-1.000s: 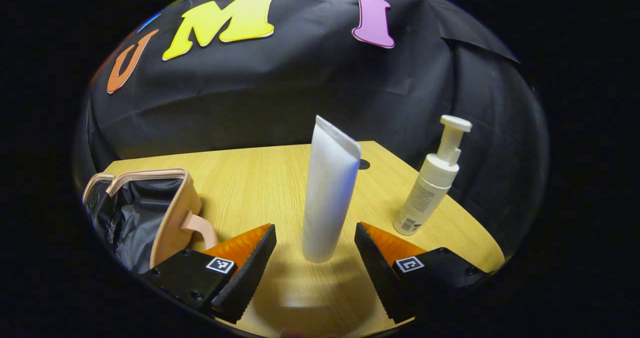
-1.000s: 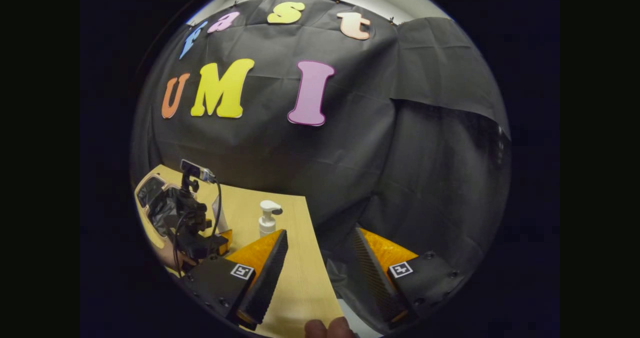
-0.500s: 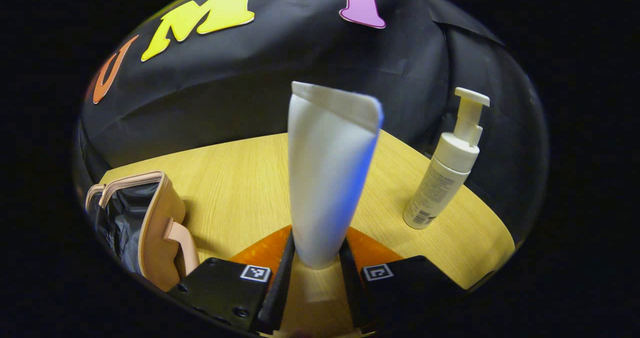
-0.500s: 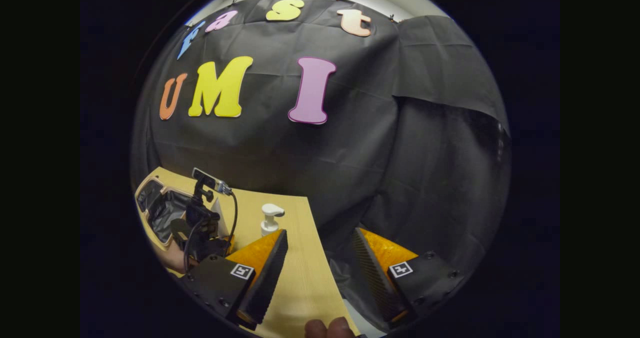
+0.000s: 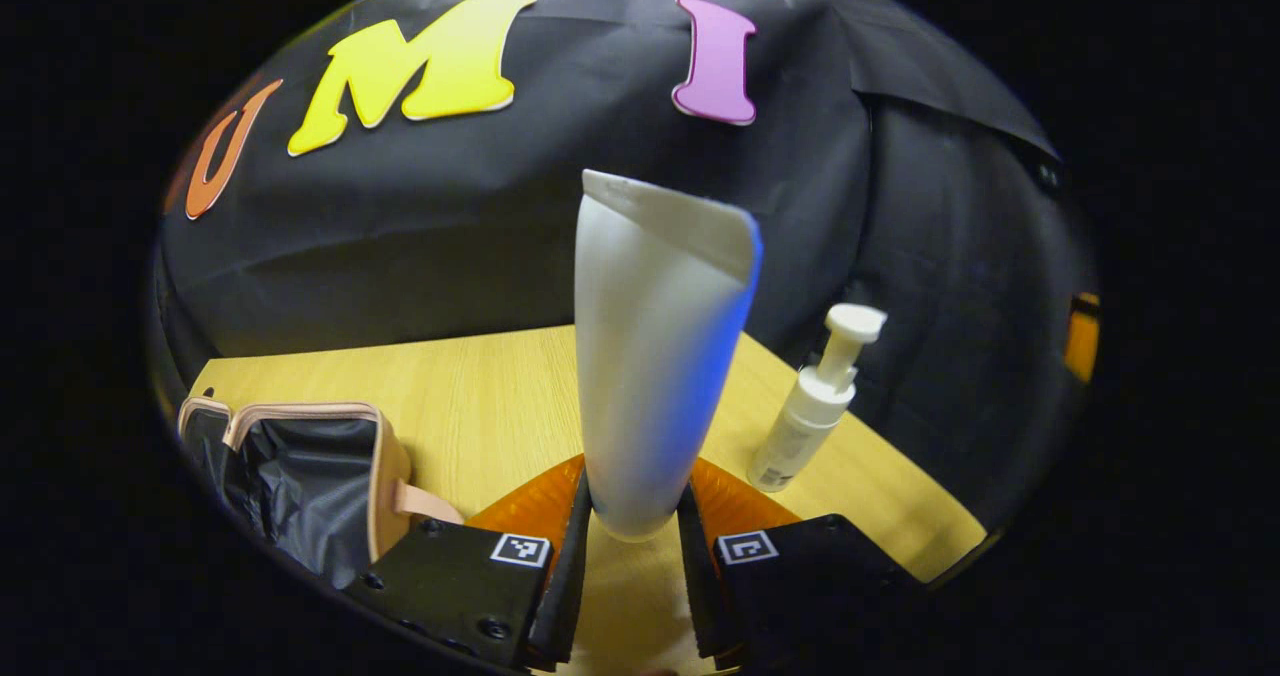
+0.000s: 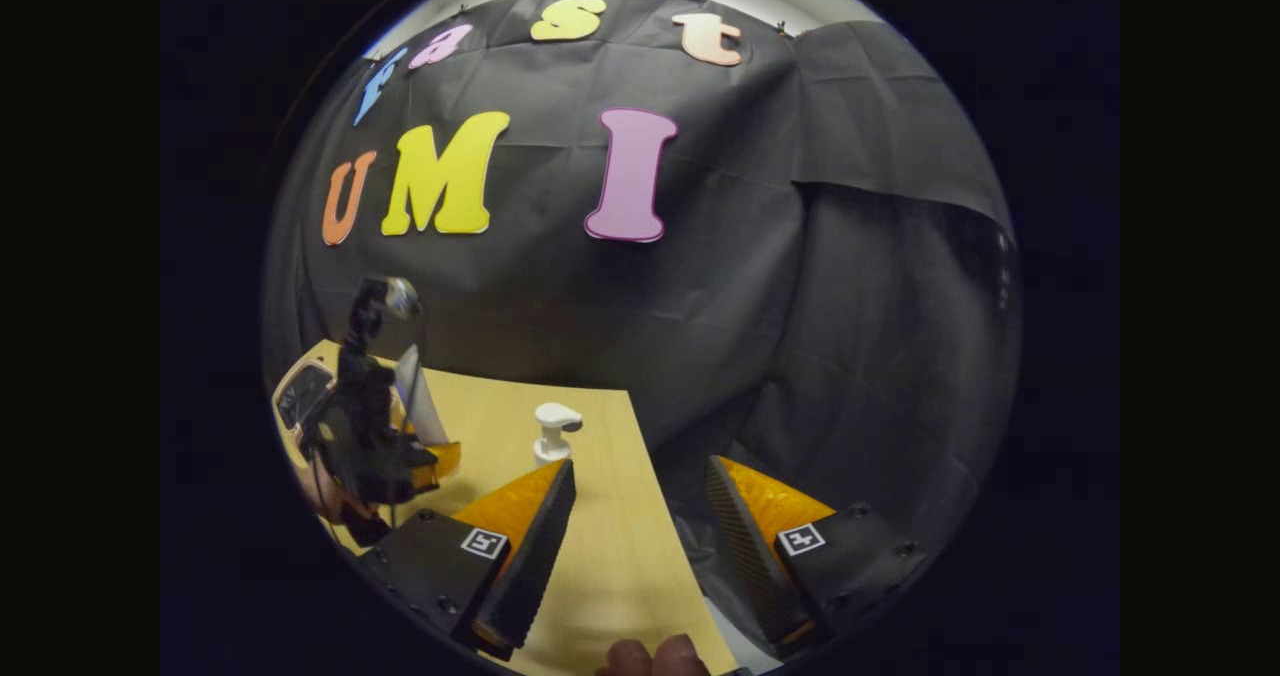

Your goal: First open the suitcase, pack the skin care products into it, and then close the suitcase.

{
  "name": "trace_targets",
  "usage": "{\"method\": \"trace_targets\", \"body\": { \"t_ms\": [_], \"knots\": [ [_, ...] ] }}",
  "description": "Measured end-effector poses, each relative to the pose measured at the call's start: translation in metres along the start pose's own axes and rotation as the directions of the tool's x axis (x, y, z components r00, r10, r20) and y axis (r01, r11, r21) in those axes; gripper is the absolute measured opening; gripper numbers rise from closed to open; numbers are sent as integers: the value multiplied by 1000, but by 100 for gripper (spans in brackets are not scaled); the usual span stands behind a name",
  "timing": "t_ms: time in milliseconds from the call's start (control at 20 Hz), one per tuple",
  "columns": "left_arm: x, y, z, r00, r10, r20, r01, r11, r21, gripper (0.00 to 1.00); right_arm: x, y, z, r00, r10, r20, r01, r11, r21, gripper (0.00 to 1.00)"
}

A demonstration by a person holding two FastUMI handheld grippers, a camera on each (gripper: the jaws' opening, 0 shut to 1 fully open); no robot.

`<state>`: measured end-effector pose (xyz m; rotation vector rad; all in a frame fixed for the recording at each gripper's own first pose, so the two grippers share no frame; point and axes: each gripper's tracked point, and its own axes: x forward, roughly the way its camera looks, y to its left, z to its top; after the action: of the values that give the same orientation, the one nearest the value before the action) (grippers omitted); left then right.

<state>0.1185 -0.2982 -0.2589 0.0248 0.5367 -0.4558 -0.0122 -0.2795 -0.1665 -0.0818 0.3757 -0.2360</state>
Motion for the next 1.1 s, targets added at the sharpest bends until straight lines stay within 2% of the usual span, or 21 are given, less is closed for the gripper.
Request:
{"method": "trace_targets", "body": {
  "t_ms": [50,100,150,200,400,500,550,600,900,1100],
  "knots": [
    [-14,3,10,1000,-1,7,1,1000,-16,51,7,9,-6,1000,30,-4,-30,1000,3,78],
    [-28,6,16,1000,2,11,-2,1000,-27,47,16,19,-15,998,61,-11,-60,998,9,78],
    [-42,11,23,1000,9,18,-8,999,-33,51,26,27,-24,996,87,-20,-87,996,13,79],
    [-55,16,27,1000,17,16,-16,999,-30,47,38,34,-33,994,106,-30,-106,994,21,80],
    [-93,44,32,997,74,4,-74,997,-36,46,88,61,-65,983,169,-71,-163,983,83,77],
    [-110,56,33,994,108,-3,-107,991,-81,46,115,72,-78,978,186,-91,-178,981,81,79],
    [-118,63,31,992,127,-9,-128,987,-101,51,126,77,-83,976,194,-96,-187,979,78,78],
    [-125,70,30,989,149,-14,-150,982,-114,47,136,80,-90,975,195,-103,-188,979,72,80],
    [-167,116,20,961,274,-44,-277,955,-105,47,185,96,-110,975,194,-110,-190,980,52,77],
    [-186,138,4,942,322,-89,-332,934,-133,47,203,100,-120,972,189,-141,-181,981,68,77]
  ]
}}
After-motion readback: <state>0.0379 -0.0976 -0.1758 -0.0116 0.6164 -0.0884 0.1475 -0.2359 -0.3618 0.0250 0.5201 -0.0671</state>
